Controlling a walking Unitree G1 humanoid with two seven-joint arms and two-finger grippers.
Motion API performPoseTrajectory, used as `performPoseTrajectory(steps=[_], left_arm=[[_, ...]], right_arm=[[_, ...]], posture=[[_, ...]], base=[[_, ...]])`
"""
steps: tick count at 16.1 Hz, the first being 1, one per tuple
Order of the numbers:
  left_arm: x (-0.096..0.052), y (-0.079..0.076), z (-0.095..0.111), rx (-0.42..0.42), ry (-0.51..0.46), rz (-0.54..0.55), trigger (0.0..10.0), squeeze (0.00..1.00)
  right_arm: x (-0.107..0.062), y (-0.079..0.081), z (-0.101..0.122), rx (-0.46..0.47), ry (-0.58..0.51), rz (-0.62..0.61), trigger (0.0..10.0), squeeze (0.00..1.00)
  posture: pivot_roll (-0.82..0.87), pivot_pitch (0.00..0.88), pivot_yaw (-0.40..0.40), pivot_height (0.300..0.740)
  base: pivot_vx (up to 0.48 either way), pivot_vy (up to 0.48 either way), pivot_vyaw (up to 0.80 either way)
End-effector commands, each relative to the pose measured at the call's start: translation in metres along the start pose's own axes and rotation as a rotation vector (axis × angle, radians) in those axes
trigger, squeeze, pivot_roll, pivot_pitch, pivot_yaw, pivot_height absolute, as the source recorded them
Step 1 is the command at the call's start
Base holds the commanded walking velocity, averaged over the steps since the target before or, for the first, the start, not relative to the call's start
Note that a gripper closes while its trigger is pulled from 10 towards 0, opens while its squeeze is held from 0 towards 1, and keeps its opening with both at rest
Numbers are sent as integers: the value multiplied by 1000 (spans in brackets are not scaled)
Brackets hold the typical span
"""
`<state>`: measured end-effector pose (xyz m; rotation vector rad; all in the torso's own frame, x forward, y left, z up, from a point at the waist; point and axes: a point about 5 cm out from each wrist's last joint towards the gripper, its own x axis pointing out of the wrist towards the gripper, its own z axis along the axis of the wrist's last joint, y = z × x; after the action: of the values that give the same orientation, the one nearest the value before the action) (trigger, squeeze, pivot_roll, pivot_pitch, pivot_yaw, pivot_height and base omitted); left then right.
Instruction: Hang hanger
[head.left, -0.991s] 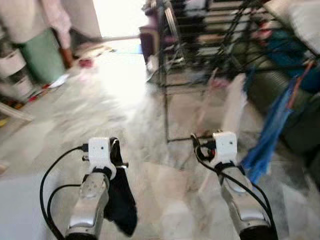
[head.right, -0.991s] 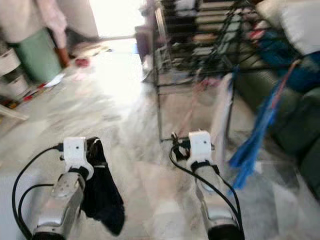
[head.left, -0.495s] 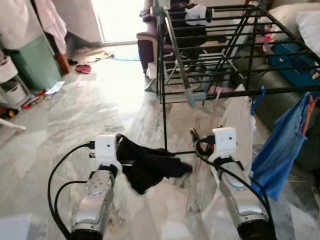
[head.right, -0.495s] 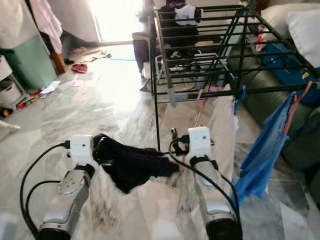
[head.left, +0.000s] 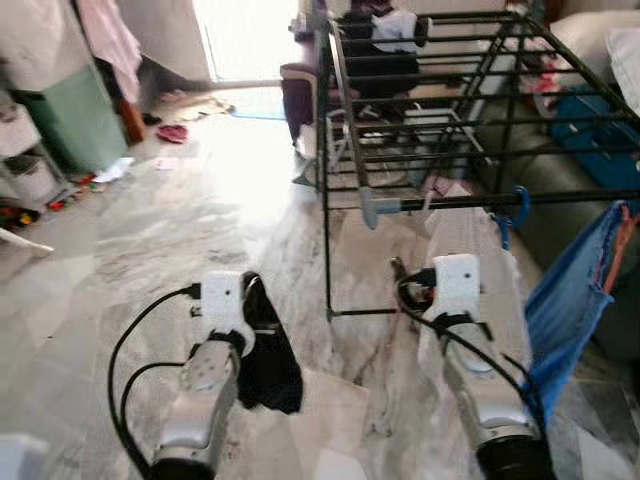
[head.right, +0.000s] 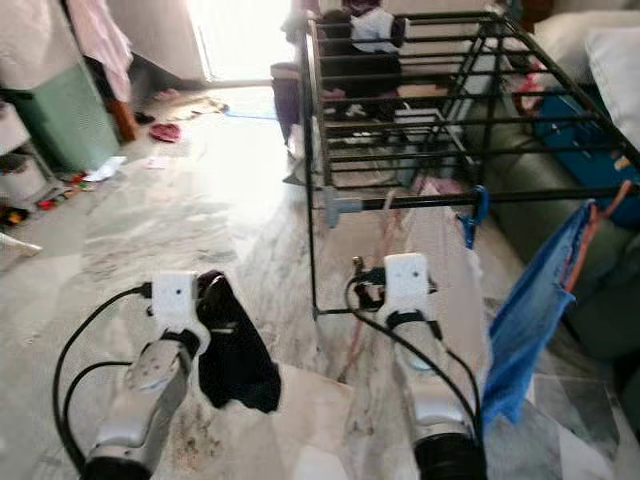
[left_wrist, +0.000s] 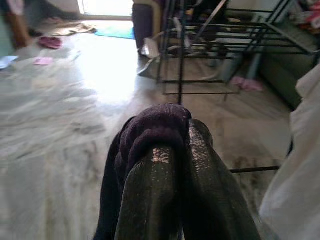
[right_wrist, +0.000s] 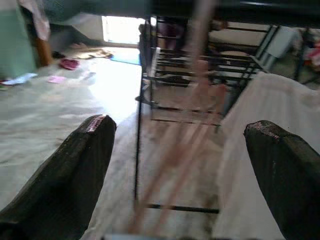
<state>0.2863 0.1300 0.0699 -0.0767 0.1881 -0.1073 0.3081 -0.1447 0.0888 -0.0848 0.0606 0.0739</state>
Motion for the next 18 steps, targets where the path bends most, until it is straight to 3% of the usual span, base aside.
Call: performPoseTrajectory(steps=[1, 4, 7, 13, 14, 17, 18], left_arm=[[1, 1, 8, 4, -29, -3, 10000, 0], [0, 4, 7, 18, -23, -7, 10000, 0], [-5, 10, 4, 72, 2, -4, 10000, 0], [-8, 10, 3, 71, 13, -20, 10000, 0], [-8, 10, 3, 70, 16, -23, 10000, 0], [-7, 10, 3, 68, 22, -23, 10000, 0], [-7, 9, 3, 67, 25, -25, 10000, 0]], right_arm=[[3, 1, 2, -1, 5, 3, 10000, 0], [4, 6, -1, -5, 27, 10, 10000, 0], [12, 14, -15, 34, 164, -44, 10000, 0], [27, 29, -10, 25, 193, -28, 10000, 0], [37, 30, -3, 17, 201, -42, 10000, 0], [50, 20, 6, 44, 241, -102, 10000, 0], [54, 12, 9, 56, 252, -137, 2431, 0]], posture=[[-40, 0, 45, 740], [-35, 0, 47, 740], [-26, 0, 60, 740], [-9, 0, 61, 740], [-7, 0, 58, 740], [-4, 0, 52, 740], [-6, 0, 51, 740]], base=[[0, 0, 0], [0, 0, 0], [0, 0, 0], [0, 0, 0], [0, 0, 0], [0, 0, 0], [0, 0, 0]])
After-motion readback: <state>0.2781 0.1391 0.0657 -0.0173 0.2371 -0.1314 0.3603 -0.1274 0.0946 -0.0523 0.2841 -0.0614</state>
